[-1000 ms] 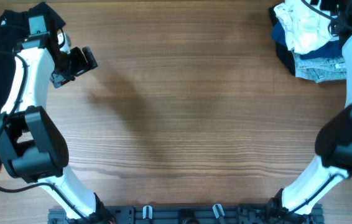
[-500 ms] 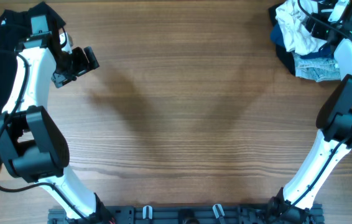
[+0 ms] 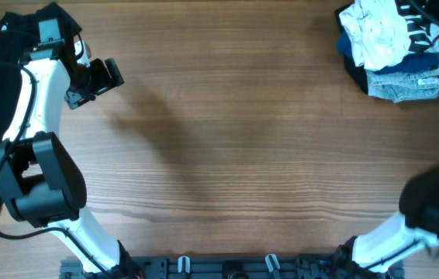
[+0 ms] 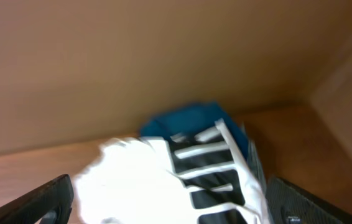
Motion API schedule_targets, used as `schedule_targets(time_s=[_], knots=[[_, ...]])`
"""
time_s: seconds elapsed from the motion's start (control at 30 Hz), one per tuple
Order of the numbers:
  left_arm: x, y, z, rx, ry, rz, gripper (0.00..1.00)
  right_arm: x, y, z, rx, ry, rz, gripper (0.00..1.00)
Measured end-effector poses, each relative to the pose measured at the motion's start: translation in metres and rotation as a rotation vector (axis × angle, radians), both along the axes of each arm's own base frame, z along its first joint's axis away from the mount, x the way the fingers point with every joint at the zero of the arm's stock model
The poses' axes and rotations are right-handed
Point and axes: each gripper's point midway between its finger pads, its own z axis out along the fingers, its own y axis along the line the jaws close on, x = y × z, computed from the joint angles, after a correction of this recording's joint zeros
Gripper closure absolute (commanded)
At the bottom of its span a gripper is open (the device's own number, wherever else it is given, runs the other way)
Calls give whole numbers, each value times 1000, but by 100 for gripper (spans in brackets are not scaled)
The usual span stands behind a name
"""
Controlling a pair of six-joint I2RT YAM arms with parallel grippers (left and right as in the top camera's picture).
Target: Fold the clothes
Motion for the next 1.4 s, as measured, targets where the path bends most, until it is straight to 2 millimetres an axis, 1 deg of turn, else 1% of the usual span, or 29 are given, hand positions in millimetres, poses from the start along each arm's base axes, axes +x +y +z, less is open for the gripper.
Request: schedule_targets(time_s=[0.03,0.1,0.13,0.17,0.2,0.23,0.33,0.4,0.43,0.47,0.5,0.53,0.6,0.63,0.73,0.8,0.9,1.0,1.1,1.17,1.23,1.3,1.37,1.4], knots=[[0,0,0,0,-2,0,0,-12,10,21,3,-24,24,0],[0,0,0,0,-1,0,0,-33,30,48,13,-44,67,0],[0,0,0,0,-1,0,0,-35,32,51,15,-47,73,0],[0,0,0,0,-1,0,0,-52,54,69,30,-61,127,0],[0,0,0,0,-1,0,0,-61,69,74,50,-53,168,0],[0,0,0,0,-1,0,0,-68,80,76,67,-45,201,0],[0,0,0,0,0,0,0,-96,132,90,128,-35,351,0],[0,0,0,0,0,0,0,-127,170,97,191,-1,450,0],[0,0,0,-1,1,0,0,-148,189,99,255,32,483,0],[0,0,0,0,0,0,0,-165,201,102,306,52,499,0],[0,0,0,0,-1,0,0,-177,207,102,359,79,492,0],[0,0,0,0,0,0,0,-187,212,101,412,108,477,0],[0,0,0,0,-1,0,0,-197,215,100,508,146,438,0],[0,0,0,0,0,0,0,-201,216,96,548,176,417,0],[0,0,0,0,0,0,0,-209,218,81,633,269,357,0],[0,0,0,0,0,0,0,-208,215,78,636,278,331,0],[0,0,0,0,0,0,0,-206,209,75,573,267,328,0],[0,0,0,0,1,0,0,-189,205,83,387,165,404,0],[0,0,0,0,0,0,0,-177,209,77,217,66,449,0],[0,0,0,-1,0,0,0,-182,213,67,149,0,465,0],[0,-1,0,-3,-1,-1,0,-191,211,56,95,-85,460,0],[0,-1,0,-4,0,-1,0,-204,209,35,59,-157,454,0],[0,-1,0,-3,0,-1,0,-210,209,15,51,-200,449,0],[0,-1,0,-4,-1,-1,0,-214,209,-1,58,-217,442,0]])
